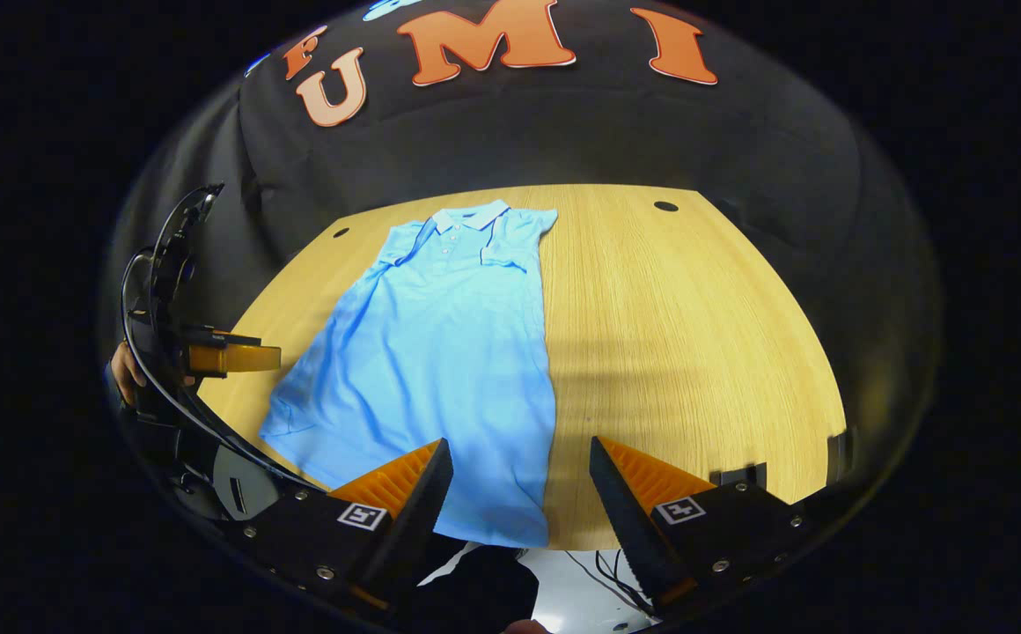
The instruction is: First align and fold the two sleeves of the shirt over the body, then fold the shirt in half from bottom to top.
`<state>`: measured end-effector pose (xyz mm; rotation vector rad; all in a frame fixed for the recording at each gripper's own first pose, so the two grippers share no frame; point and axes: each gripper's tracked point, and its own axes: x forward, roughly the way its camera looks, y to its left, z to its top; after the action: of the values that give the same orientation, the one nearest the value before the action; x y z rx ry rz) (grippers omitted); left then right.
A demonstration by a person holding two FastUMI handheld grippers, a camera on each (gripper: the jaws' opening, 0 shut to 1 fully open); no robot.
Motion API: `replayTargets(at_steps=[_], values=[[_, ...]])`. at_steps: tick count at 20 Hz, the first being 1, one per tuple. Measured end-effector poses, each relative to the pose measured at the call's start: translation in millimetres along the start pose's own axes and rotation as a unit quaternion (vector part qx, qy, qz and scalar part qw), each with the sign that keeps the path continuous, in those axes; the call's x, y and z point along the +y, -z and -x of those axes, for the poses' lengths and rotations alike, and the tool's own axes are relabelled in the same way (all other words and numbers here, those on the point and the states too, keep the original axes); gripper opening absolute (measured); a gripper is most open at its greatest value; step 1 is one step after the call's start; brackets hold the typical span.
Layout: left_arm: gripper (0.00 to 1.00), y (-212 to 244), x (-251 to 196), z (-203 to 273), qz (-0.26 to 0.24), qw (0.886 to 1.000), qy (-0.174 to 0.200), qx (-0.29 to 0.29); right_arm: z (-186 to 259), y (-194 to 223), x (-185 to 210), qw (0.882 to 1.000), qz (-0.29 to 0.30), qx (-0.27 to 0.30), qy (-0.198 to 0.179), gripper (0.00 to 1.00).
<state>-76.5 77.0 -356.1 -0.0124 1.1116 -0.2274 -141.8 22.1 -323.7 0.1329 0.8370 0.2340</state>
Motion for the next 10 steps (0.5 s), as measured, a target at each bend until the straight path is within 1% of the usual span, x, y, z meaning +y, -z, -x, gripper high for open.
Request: replayTargets(at_steps=[3, 5, 8, 10], values=[[1.00, 26, 0, -3, -0.009, 1.000, -0.002, 0.010, -7, 22, 1, 1.000, 0.009, 0.021, 0.001, 0.95], [1.00, 43, 6, -7, -0.006, 1.000, -0.014, 0.019, -12, 36, 2, 0.999, 0.016, 0.037, 0.004, 0.95], [1.00, 62, 8, -11, 0.005, 1.000, -0.012, 0.024, -22, 49, 4, 0.998, 0.025, 0.053, 0.007, 0.95], [1.00, 72, 14, -13, 0.006, 0.999, -0.020, 0.029, -25, 60, 5, 0.998, 0.026, 0.064, 0.008, 0.95]])
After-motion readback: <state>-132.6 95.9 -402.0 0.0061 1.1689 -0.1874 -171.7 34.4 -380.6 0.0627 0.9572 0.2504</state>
